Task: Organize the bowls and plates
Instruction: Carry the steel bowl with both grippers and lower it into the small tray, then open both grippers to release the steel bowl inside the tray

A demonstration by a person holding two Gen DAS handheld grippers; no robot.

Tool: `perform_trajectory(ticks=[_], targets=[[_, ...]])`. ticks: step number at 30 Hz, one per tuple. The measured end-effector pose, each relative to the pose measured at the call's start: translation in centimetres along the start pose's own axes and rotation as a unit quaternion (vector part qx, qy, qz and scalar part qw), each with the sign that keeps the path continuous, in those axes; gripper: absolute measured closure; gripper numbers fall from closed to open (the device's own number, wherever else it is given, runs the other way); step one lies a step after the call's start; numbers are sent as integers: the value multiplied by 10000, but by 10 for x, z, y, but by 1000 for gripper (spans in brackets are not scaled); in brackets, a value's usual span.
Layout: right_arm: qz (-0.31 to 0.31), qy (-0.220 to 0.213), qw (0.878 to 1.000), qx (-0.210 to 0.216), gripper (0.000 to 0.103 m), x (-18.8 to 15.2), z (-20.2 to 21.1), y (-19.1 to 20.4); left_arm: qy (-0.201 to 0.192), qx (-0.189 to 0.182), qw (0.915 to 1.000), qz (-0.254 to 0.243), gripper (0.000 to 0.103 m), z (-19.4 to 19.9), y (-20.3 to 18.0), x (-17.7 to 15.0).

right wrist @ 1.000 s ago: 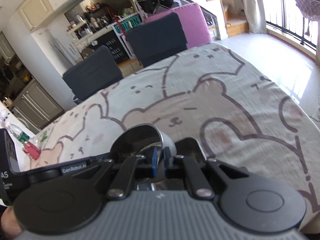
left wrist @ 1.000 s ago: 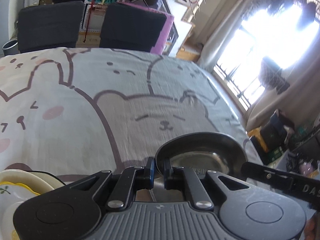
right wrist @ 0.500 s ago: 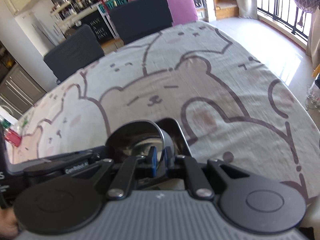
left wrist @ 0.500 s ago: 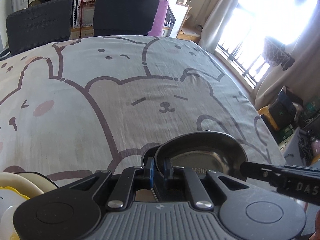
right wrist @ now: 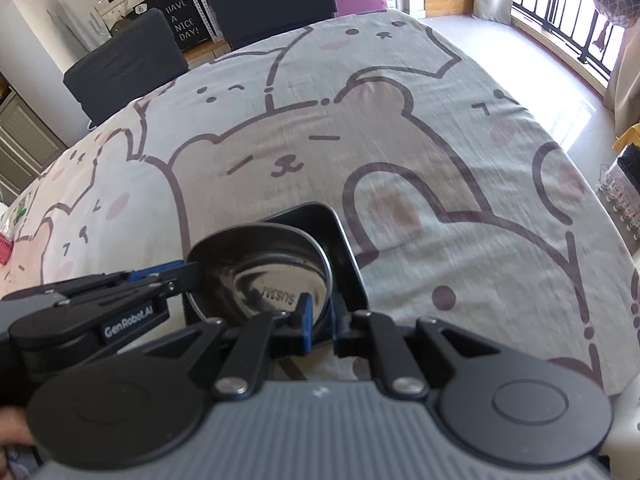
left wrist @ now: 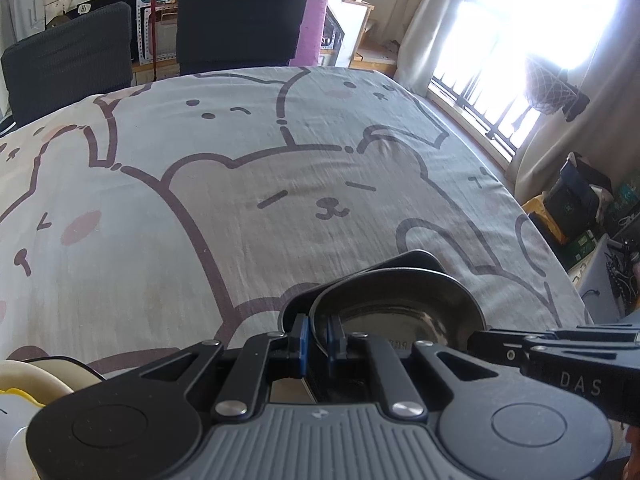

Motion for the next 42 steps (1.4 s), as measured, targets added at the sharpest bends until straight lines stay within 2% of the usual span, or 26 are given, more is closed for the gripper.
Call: perform_trajectory(ticks=[8, 21, 24, 26, 27, 29, 31, 32, 34, 36, 39, 42], targets=[[49, 148, 9998, -94, 88, 2, -11, 0, 27, -3, 10000, -8, 93, -4, 1, 0], [93, 228, 9997, -52, 73, 3, -18, -1, 68, -163, 9998, 32, 92, -9, 3, 0], [112, 280, 9995, 78, 70, 3, -19, 0, 48, -247, 9996, 136, 83, -7, 6, 1], [100, 264, 9994, 212, 62, 3, -16, 0, -20, -294, 9994, 204, 72, -3, 8, 2], [97, 230, 9994, 233, 58, 3, -14, 0, -65, -337, 9991, 245, 69, -1, 10, 2], [100, 121, 9996, 214, 57, 4, -10, 0, -149, -384, 9986, 339, 60, 4, 12, 3], [17, -50, 9995, 322, 54, 6, -3, -3, -202, -413, 9981, 403, 60, 9, 14, 3], [-24, -189, 9990, 405, 50, 8, 1, -5, -214, -418, 9980, 435, 60, 11, 15, 3], [-24, -613, 9967, 535, 37, 10, 10, -11, -223, -445, 9977, 467, 60, 16, 17, 1], [96, -1069, 9931, 469, 34, 13, 15, -16, -210, -434, 9978, 458, 60, 20, 19, -1], [408, -1321, 9899, 308, 36, 18, 11, -21, -153, -443, 9978, 472, 62, 25, 23, -6], [796, -1144, 9899, 242, 58, 24, 0, -23, -60, -555, 9970, 538, 66, 27, 27, -11]])
Point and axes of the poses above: each gripper's, at about its wrist camera, not at the fingertips, and z roughly against the way its jaws point, y to its left, x to its top, the point moved 1 cm from there along -z, roughly the way its jaws point, and after that the axes turned 10 degrees about -z, right-handed, at the moved point
